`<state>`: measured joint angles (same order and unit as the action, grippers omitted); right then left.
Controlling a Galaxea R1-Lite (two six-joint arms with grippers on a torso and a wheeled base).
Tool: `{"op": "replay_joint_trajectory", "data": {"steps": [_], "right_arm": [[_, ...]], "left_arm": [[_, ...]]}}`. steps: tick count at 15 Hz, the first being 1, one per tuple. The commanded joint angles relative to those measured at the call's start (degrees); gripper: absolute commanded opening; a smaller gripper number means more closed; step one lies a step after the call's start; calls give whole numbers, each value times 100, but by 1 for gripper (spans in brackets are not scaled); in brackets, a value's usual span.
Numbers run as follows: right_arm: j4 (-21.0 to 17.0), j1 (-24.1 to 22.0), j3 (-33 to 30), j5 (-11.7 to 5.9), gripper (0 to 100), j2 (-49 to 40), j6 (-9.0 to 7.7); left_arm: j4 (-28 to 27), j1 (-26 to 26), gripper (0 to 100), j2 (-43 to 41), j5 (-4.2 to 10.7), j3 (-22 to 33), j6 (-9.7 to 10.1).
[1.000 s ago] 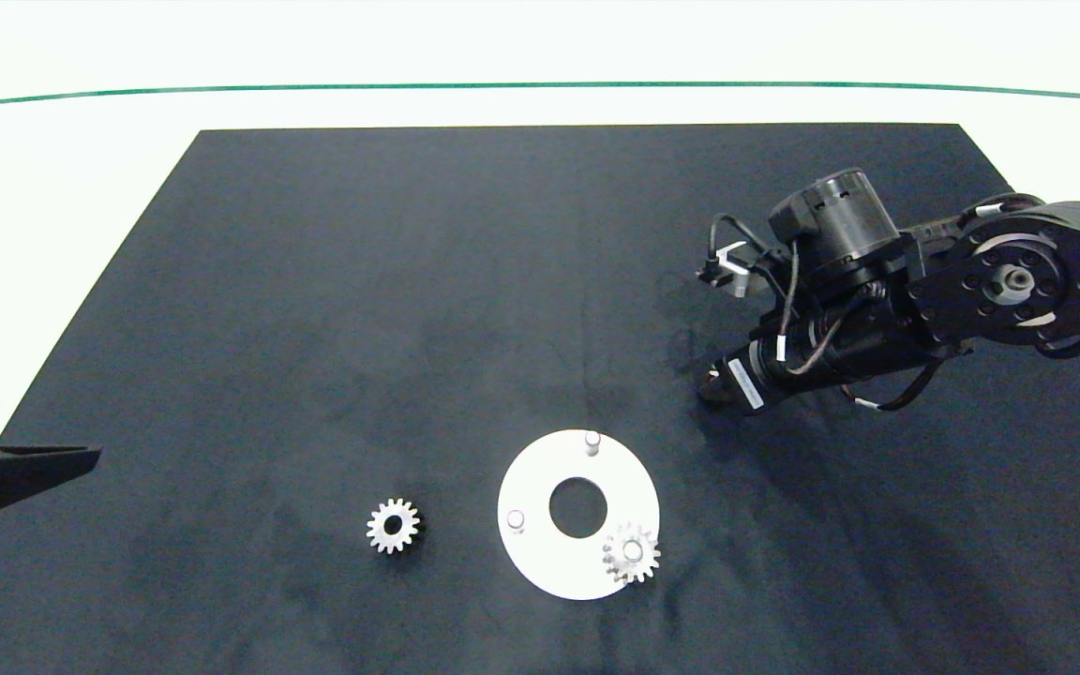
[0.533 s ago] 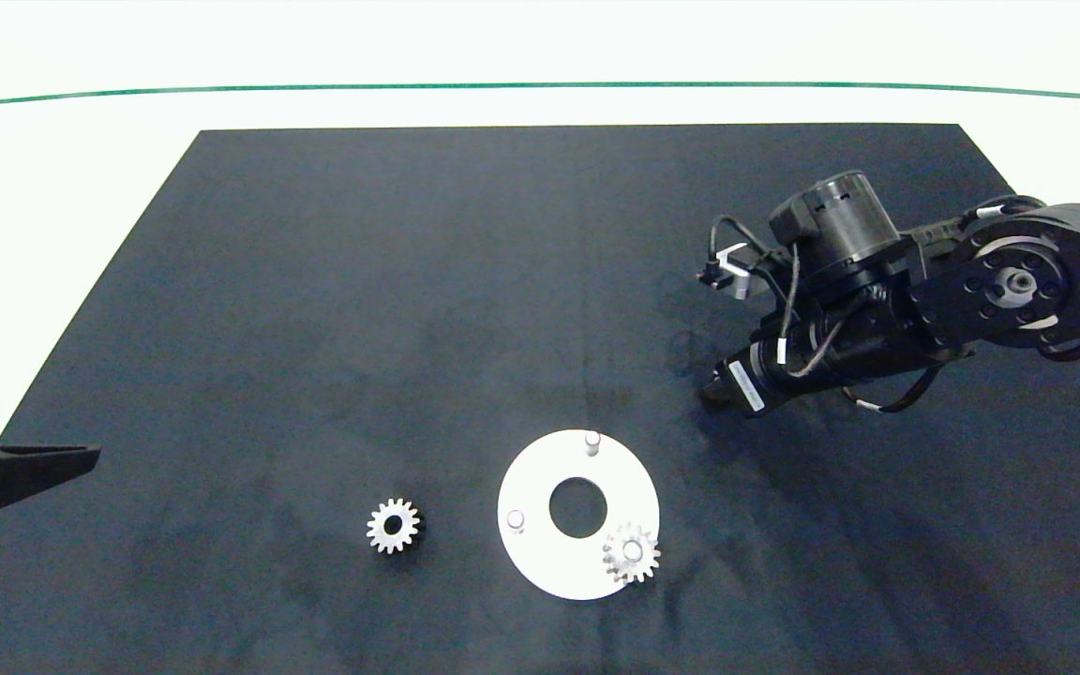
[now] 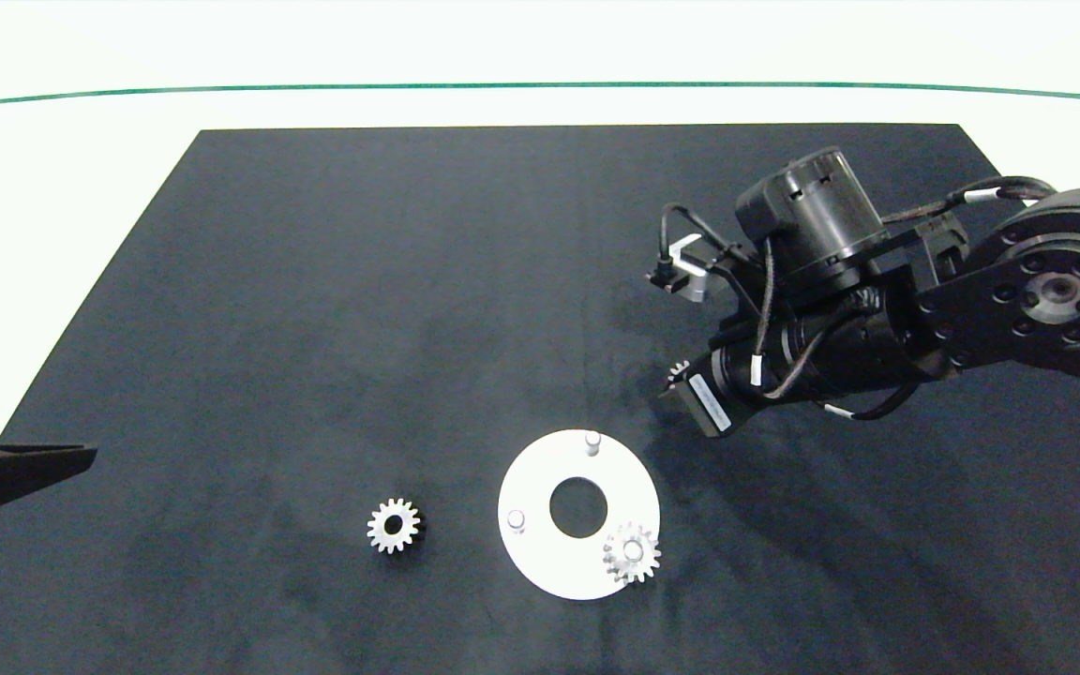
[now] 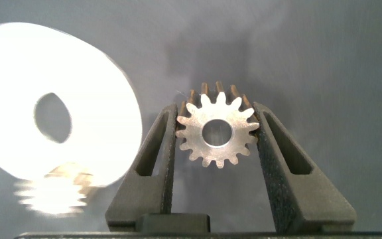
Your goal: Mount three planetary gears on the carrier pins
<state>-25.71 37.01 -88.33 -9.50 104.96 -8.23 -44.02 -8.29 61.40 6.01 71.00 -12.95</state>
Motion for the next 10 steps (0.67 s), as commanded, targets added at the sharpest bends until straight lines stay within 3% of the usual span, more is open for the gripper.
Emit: {"op": "replay_joint_trajectory", "data": {"steps": [1,4,10], "right_arm": [[-101,518,-430,-96,19,24,-12],[-461,852,-747,-105,19,402,-12],[-470,1063,-870,-184,19,921,-21]], "left_arm": [[-36,12,100,-85,5,37,-6],[-36,-15,100,-111,5,37,-6],[-45,-24,100,-120,5,37,-15]]}}
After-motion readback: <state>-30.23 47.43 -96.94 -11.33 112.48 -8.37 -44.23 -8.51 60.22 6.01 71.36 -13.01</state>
